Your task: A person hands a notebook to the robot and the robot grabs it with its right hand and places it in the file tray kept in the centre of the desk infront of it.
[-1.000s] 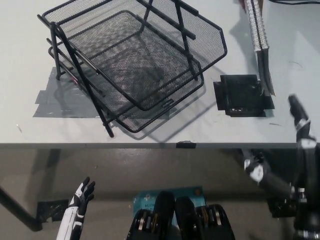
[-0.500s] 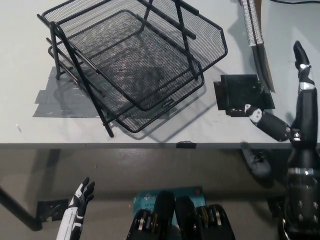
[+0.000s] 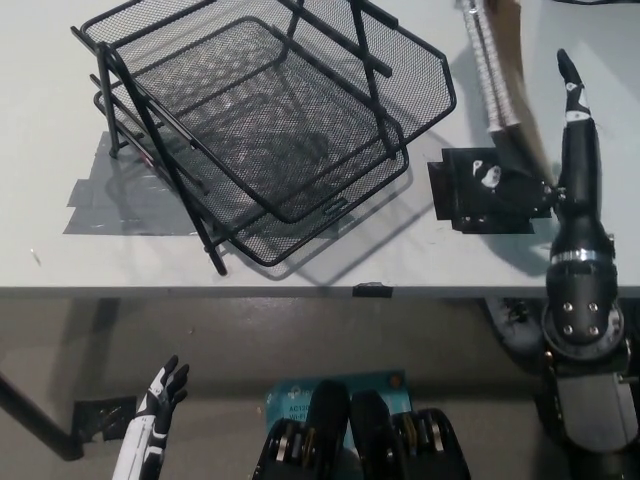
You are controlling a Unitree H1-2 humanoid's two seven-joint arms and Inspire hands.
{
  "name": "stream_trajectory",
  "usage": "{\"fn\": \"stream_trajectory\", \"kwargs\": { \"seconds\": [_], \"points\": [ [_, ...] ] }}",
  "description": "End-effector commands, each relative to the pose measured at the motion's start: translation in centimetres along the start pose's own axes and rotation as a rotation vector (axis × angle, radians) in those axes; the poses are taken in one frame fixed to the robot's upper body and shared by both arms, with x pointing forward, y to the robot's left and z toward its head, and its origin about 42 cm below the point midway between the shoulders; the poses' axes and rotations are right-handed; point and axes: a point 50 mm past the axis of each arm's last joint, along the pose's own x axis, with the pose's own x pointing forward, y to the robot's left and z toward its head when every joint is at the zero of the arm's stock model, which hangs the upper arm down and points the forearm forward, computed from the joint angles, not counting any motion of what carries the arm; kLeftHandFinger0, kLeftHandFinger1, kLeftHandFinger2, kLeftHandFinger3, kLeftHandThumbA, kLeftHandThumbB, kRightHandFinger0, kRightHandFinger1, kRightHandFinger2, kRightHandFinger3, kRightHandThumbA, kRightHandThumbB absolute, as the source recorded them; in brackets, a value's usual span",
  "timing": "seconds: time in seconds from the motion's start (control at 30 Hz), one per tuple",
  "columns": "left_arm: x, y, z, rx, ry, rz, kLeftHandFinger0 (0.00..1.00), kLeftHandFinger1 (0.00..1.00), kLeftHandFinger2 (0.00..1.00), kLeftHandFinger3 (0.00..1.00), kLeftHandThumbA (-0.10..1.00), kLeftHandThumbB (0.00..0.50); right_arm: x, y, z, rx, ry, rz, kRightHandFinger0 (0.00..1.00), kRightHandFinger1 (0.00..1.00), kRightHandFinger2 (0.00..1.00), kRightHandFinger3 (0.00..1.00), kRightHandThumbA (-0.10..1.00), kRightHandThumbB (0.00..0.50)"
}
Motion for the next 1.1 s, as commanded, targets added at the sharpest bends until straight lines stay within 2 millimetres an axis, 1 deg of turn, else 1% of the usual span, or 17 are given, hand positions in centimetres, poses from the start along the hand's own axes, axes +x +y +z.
{"fn": "stream_trajectory", "kwargs": {
  "seconds": [0.0,0.03,0.1,0.17,0.2,0.27,0.3,0.4,0.43,0.53,0.57,0.63,0.67,0.73,0.87,1.0,1.07],
  "points": [
    [0.2,0.7,1.0,0.018,-0.058,0.026,1.0,1.0,1.0,1.0,1.0,0.415,4.3,-0.7,3.3,-0.028,-0.163,-0.1,1.0,1.0,1.0,1.0,1.0,0.319],
    [0.2,0.7,1.0,0.022,-0.06,0.026,1.0,1.0,1.0,1.0,1.0,0.414,4.7,-0.6,3.4,-0.027,-0.163,-0.101,1.0,1.0,1.0,1.0,1.0,0.336],
    [0.2,0.7,1.0,0.027,-0.062,0.024,1.0,1.0,1.0,1.0,1.0,0.411,5.1,-0.5,3.6,-0.024,-0.165,-0.101,1.0,1.0,1.0,1.0,1.0,0.347],
    [0.3,0.7,1.1,0.027,-0.068,0.023,1.0,1.0,1.0,1.0,1.0,0.402,5.3,-0.3,3.8,-0.02,-0.167,-0.098,1.0,1.0,1.0,1.0,1.0,0.347],
    [0.3,0.6,1.1,0.024,-0.065,0.024,1.0,1.0,1.0,1.0,1.0,0.411,5.3,-0.2,4.0,-0.016,-0.17,-0.095,1.0,1.0,1.0,1.0,1.0,0.333],
    [0.4,0.7,1.1,0.021,-0.062,0.026,1.0,1.0,1.0,1.0,1.0,0.404,5.3,0.3,4.6,-0.015,-0.186,-0.091,1.0,1.0,1.0,1.0,1.0,0.31],
    [0.4,0.7,1.2,0.023,-0.062,0.024,1.0,1.0,1.0,1.0,1.0,0.399,5.1,0.4,4.7,-0.021,-0.188,-0.09,1.0,1.0,1.0,1.0,1.0,0.309],
    [0.6,0.7,1.3,0.016,-0.069,0.025,1.0,1.0,1.0,1.0,1.0,0.399,5.0,1.0,5.0,-0.051,-0.206,-0.094,1.0,1.0,1.0,1.0,1.0,0.337],
    [0.6,0.7,1.3,0.017,-0.067,0.027,1.0,1.0,1.0,1.0,1.0,0.406,4.8,1.2,5.0,-0.06,-0.208,-0.09,1.0,1.0,1.0,1.0,1.0,0.343],
    [0.7,0.7,1.3,0.02,-0.076,0.03,1.0,1.0,1.0,1.0,1.0,0.39,5.0,1.3,4.8,-0.086,-0.21,-0.093,1.0,1.0,1.0,1.0,1.0,0.347],
    [0.7,0.7,1.3,0.023,-0.077,0.029,1.0,1.0,1.0,1.0,1.0,0.383,5.2,1.4,4.6,-0.1,-0.206,-0.101,1.0,1.0,1.0,1.0,1.0,0.334],
    [0.7,0.7,1.3,0.03,-0.08,0.029,1.0,1.0,1.0,1.0,1.0,0.375,5.4,1.4,4.4,-0.102,-0.201,-0.107,1.0,1.0,1.0,1.0,1.0,0.337],
    [0.7,0.7,1.3,0.031,-0.081,0.028,1.0,1.0,1.0,1.0,1.0,0.375,5.5,1.4,4.2,-0.1,-0.197,-0.107,1.0,1.0,1.0,1.0,1.0,0.329],
    [1.0,1.0,1.5,0.031,-0.089,0.026,1.0,1.0,1.0,1.0,1.0,0.371,5.8,1.5,3.9,-0.108,-0.182,-0.103,1.0,1.0,1.0,1.0,1.0,0.339],
    [0.9,1.0,1.5,0.021,-0.079,0.027,1.0,1.0,1.0,1.0,1.0,0.391,5.5,1.7,3.7,-0.109,-0.181,-0.089,1.0,1.0,1.0,1.0,0.97,0.318],
    [0.9,1.0,1.4,0.016,-0.074,0.028,1.0,1.0,1.0,1.0,1.0,0.38,5.7,1.8,3.5,-0.111,-0.17,-0.083,1.0,1.0,1.0,1.0,0.97,0.327],
    [1.0,1.0,1.4,0.017,-0.081,0.029,1.0,1.0,1.0,1.0,1.0,0.385,6.1,1.7,3.3,-0.135,-0.17,-0.085,1.0,1.0,1.0,1.0,0.98,0.32]
  ]
}}
